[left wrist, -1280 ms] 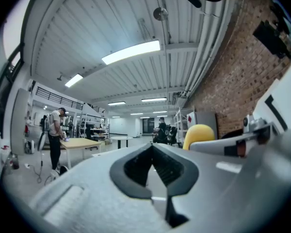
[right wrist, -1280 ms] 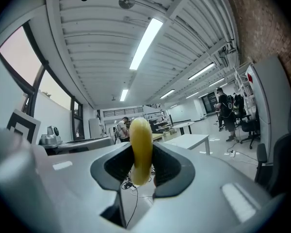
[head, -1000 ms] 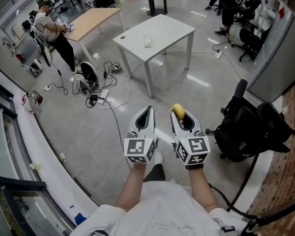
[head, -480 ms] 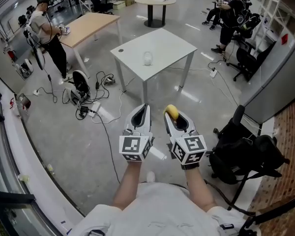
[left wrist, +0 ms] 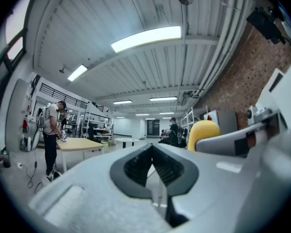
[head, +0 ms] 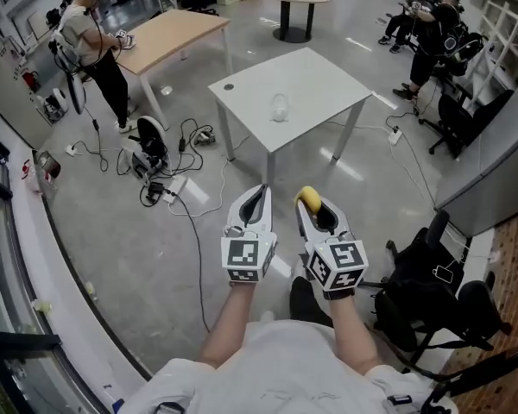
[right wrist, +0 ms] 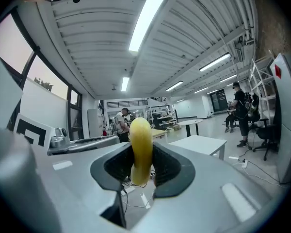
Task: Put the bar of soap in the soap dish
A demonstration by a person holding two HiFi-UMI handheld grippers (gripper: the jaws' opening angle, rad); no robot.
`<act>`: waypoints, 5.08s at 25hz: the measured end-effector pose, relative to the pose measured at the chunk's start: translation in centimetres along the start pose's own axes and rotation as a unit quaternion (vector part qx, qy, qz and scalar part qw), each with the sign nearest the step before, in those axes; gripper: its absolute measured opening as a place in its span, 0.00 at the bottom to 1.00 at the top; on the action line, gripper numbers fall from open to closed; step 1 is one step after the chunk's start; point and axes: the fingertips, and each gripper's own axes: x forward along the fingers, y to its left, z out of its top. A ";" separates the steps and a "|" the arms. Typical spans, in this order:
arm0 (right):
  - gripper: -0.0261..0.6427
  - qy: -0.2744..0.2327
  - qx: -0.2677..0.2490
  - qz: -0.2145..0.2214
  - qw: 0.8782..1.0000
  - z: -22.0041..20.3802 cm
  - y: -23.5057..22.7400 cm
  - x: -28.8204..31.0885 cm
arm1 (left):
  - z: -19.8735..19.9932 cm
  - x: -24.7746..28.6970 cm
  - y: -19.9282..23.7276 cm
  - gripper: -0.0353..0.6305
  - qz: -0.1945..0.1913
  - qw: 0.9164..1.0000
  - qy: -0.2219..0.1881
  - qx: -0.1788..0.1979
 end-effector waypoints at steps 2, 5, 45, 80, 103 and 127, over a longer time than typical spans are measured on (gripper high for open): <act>0.22 0.001 -0.012 0.007 1.000 0.2 -0.9 2.6 | -0.1 2.1 1.1 0.06 0.009 1.000 0.000 0.006; 0.22 -0.002 -0.033 0.027 0.999 1.4 -2.4 7.1 | -0.3 6.5 2.8 0.06 0.023 1.000 0.012 0.017; 0.22 0.055 0.028 0.003 0.998 2.1 -21.4 46.5 | -4.7 44.4 23.5 0.06 0.011 0.999 0.005 -0.030; 0.22 0.382 0.130 0.017 0.915 -24.1 -28.3 54.6 | -26.4 48.9 23.7 0.06 0.009 0.965 0.256 -0.056; 0.05 0.225 0.018 -0.031 0.974 -10.5 -25.9 53.1 | -15.2 48.0 26.0 0.06 -0.013 0.990 0.130 -0.051; 0.05 0.023 0.039 -0.044 0.998 -0.2 -22.9 20.8 | -11.2 25.7 1.9 0.06 -0.027 0.995 0.098 0.008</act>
